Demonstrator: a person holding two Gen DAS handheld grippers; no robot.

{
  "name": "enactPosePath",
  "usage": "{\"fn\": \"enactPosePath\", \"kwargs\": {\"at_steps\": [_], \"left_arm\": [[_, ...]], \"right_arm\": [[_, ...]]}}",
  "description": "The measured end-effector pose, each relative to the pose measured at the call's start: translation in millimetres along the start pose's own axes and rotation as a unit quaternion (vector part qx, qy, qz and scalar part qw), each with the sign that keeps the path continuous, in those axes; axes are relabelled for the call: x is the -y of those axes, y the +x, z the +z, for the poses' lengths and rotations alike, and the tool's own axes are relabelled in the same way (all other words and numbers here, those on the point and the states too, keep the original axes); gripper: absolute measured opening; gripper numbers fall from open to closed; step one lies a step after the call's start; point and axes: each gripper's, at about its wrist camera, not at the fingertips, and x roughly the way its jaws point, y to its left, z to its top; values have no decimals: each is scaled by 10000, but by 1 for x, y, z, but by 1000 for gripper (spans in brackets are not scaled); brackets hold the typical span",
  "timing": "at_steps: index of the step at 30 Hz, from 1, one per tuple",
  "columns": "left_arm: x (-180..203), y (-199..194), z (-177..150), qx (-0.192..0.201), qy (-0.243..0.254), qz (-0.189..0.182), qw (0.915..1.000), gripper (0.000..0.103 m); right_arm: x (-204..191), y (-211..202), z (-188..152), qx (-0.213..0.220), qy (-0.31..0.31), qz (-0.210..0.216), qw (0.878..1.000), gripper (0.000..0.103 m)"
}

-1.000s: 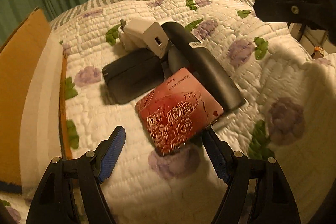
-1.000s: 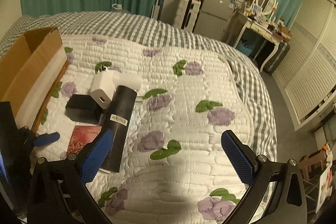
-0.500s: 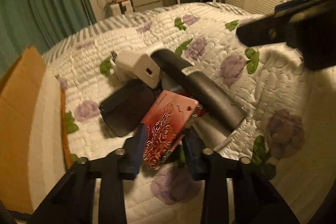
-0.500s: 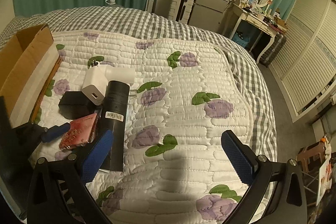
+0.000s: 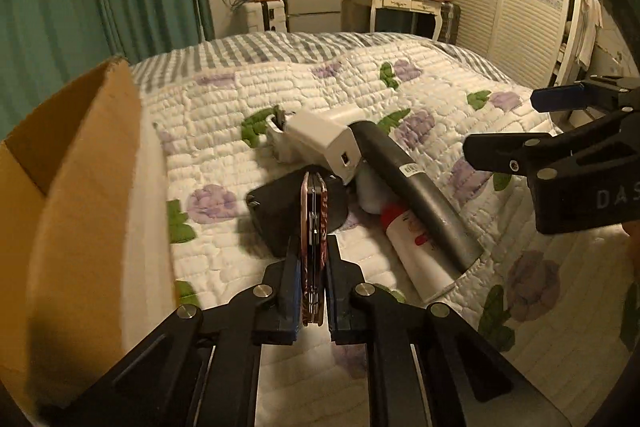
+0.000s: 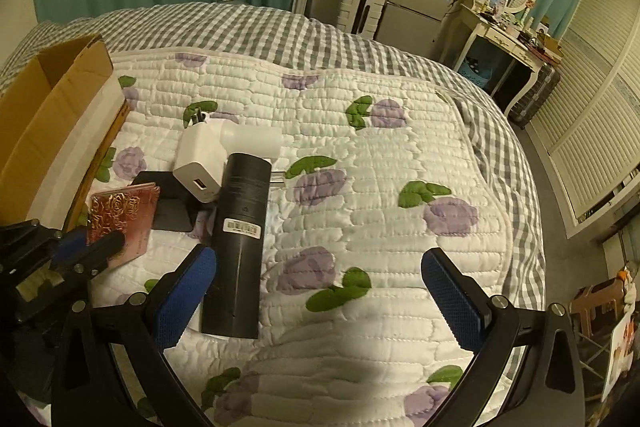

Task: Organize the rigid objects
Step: 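Grasp the black cylindrical bottle with the right tool while the left tool holds the card case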

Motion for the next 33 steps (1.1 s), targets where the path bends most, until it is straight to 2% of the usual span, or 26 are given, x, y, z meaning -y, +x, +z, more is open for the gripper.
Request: {"fn": "enactPosePath", "kwargs": {"at_steps": [7, 12, 17, 18, 19, 23, 26, 33], "left_arm": [[-2, -16, 3, 269, -10, 147, 9995, 10], [-10, -21, 4, 287, -144, 263, 9991, 10], [-10, -18, 2, 220, -173, 242, 9993, 10], [-10, -18, 2, 217, -176, 242, 9993, 10], [-11, -18, 2, 220, -193, 237, 9993, 10], [-13, -24, 5, 247, -268, 226, 9991, 10], [-14, -34, 9, 315, -311, 177, 9989, 10], [-14, -75, 22, 653, -290, 78, 9974, 10]], "right_arm": [[-17, 25, 4, -285, -202, 221, 9991, 101], [-27, 59, 8, -758, -159, 800, 9938, 72], [-27, 83, 10, -1107, 60, 1205, 9865, 54], [-27, 85, 10, -1133, 91, 1307, 9849, 46], [-28, 84, 9, -1129, 98, 1402, 9836, 43], [-30, 76, 6, -1048, 32, 1296, 9860, 42], [-24, 57, 4, -805, 114, 1202, 9894, 41], [-21, 18, 3, -426, 85, 997, 9941, 41]]}}
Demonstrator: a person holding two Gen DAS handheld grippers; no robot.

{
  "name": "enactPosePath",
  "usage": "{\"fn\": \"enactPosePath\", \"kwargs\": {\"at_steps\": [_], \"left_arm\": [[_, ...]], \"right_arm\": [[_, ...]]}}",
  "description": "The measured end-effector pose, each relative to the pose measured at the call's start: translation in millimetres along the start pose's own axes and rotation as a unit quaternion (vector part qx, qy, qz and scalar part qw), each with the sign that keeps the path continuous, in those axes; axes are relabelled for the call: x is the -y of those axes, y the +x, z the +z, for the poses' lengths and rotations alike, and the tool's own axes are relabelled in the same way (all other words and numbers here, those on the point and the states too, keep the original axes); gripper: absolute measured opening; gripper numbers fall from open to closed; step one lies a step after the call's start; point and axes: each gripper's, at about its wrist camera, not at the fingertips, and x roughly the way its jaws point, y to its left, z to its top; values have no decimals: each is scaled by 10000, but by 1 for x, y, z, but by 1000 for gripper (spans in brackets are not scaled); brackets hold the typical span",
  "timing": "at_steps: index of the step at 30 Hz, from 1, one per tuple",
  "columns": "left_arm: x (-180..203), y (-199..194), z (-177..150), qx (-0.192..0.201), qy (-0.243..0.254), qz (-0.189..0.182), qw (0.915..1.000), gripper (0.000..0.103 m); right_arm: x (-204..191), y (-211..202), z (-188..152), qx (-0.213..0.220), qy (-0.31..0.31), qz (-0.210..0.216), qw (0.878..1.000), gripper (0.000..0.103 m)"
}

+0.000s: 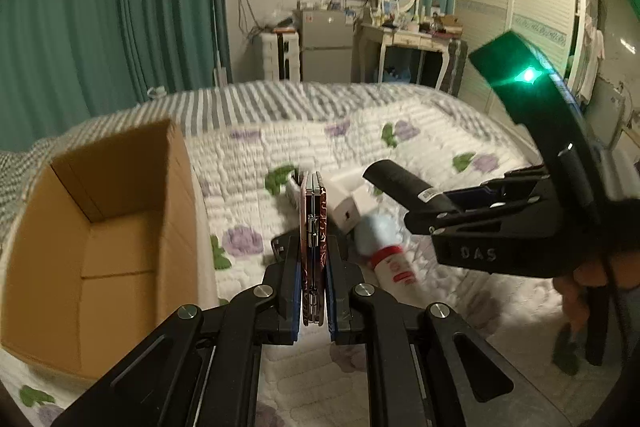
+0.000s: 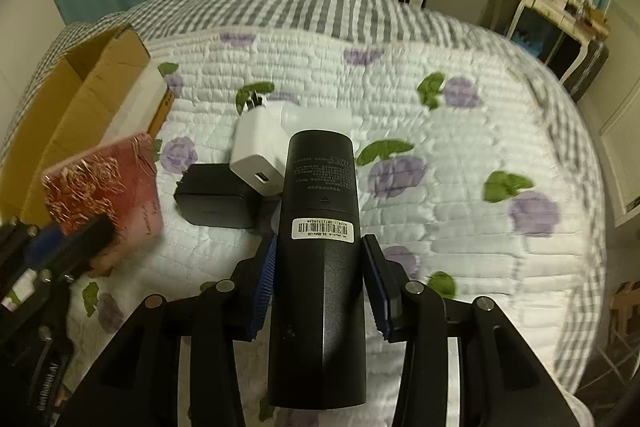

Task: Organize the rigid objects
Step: 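Grasp the black cylindrical bottle with the right tool while the left tool holds the card case, then lower both held items into the cardboard box and open both tools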

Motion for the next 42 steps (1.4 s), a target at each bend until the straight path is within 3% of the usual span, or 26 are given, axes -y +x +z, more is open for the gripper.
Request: {"fn": "enactPosePath", "kwargs": {"at_steps": [5, 10, 18, 26, 37, 40, 42], "left_arm": [[-15, -37, 21, 307, -137, 5, 9994, 10], [-43, -70, 38, 341, -187, 96, 9992, 10], [-126, -104, 48, 532, -438, 533, 9962, 10], [-187, -75, 18, 168, -617, 866, 9942, 10], [-197, -27, -6, -192, -408, 584, 9973, 10], [-198, -23, -9, -184, -410, 454, 9980, 18], [-198, -27, -10, -146, -423, 450, 9980, 54]], "right_arm": [[-11, -40, 9, 346, 107, -45, 9993, 41], [-36, -85, 27, 740, 8, -70, 9972, 41], [-111, -127, 61, 1200, -329, 195, 9920, 41], [-190, -109, 81, 1216, -655, 575, 9887, 41], [-226, -52, 88, 838, -780, 544, 9919, 41], [-225, -43, 87, 780, -778, 506, 9926, 41], [-224, -39, 87, 760, -773, 493, 9929, 41]]}}
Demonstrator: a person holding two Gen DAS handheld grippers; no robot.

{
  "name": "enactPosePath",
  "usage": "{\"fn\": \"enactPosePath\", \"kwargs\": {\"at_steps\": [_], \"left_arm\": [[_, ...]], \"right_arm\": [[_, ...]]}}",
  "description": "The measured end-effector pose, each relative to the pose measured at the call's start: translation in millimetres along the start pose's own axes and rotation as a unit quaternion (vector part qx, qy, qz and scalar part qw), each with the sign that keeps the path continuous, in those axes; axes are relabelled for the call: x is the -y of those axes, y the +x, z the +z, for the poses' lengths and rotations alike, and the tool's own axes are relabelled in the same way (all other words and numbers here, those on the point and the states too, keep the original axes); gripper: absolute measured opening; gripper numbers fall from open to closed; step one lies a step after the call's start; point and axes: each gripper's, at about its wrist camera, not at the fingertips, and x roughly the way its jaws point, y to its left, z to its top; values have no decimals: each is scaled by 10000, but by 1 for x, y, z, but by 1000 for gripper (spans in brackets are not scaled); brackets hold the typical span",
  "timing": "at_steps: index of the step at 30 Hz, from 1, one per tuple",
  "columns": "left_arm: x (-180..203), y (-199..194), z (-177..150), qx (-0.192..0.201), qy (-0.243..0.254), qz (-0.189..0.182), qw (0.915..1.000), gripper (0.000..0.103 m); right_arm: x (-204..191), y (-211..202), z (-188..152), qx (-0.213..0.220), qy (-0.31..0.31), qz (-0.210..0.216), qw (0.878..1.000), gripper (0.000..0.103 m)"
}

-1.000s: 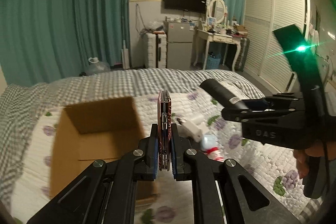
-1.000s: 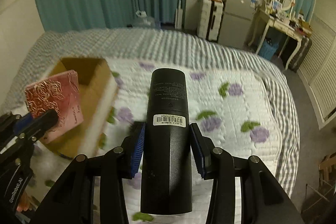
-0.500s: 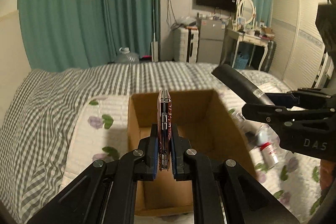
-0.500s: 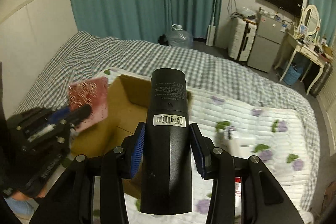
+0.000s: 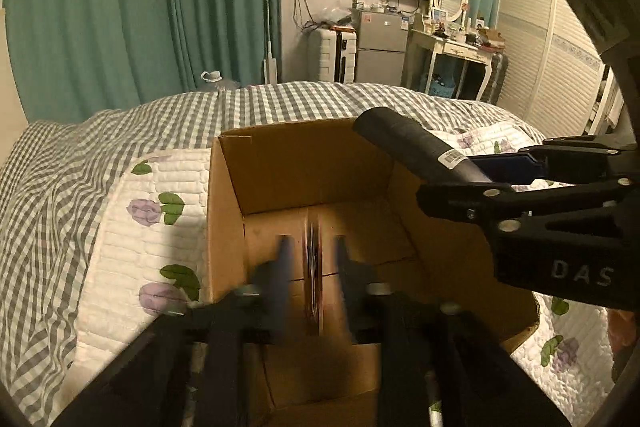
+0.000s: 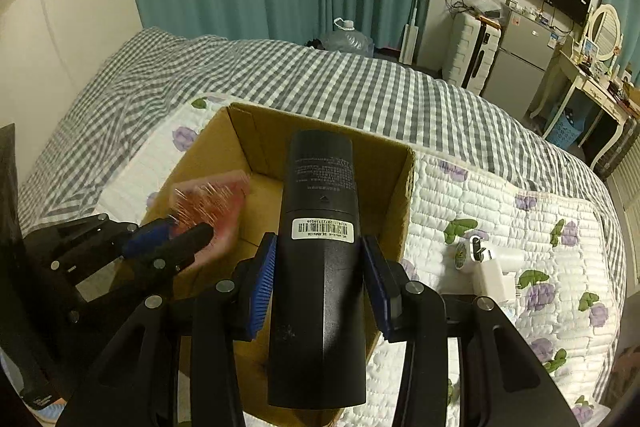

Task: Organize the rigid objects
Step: 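Lower both held items into the cardboard box and open both tools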

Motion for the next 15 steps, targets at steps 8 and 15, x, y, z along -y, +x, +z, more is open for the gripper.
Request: {"fn": "enactPosePath", "kwargs": {"at_steps": [8, 15], "left_arm": [[-13, -25, 4, 263, -357, 185, 9988, 58], [-28, -44, 5, 478, -525, 386, 9967, 60]], "right_arm": [[-3, -4, 2, 133, 18, -76, 9999, 41], [-13, 10, 2, 125, 120, -12, 9998, 41]]}}
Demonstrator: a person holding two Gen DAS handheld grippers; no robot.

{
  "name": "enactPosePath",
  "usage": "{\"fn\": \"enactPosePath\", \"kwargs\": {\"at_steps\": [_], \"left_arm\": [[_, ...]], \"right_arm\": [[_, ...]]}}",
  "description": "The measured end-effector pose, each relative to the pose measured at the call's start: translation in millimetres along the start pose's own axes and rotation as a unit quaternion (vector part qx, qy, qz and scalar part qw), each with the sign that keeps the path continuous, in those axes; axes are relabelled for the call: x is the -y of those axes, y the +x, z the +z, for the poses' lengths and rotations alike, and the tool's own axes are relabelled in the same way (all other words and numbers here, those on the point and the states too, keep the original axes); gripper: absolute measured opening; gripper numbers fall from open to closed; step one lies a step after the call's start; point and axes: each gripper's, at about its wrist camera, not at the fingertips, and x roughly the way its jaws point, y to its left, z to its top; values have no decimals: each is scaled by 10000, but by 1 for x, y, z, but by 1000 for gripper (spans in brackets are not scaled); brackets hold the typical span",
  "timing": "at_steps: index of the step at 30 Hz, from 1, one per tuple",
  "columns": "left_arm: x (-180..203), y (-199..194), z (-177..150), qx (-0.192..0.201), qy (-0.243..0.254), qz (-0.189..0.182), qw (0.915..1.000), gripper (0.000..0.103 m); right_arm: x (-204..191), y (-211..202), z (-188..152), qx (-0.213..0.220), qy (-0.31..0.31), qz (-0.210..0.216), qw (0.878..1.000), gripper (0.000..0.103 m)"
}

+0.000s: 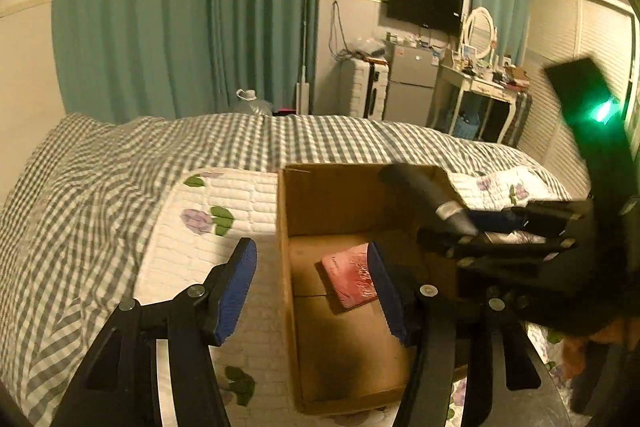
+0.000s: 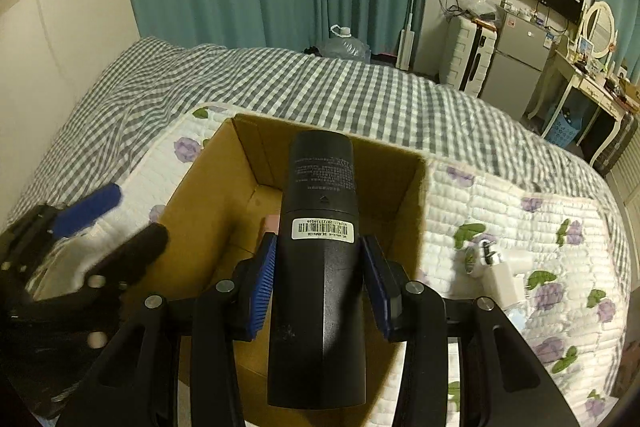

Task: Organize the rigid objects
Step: 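Lower both held items into the cardboard box and open both tools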

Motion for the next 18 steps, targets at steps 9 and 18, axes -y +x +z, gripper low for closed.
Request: {"fn": "enactPosePath", "kwargs": {"at_steps": [9, 18], "left_arm": [[-1, 4, -5, -72, 1, 89, 9999, 61], [30, -14, 3, -56, 288, 170, 9994, 61]], "right_arm": [[-7, 28, -11, -96, 87, 68, 9999, 56], [25, -36, -1, 530, 121, -209, 9983, 73]]}}
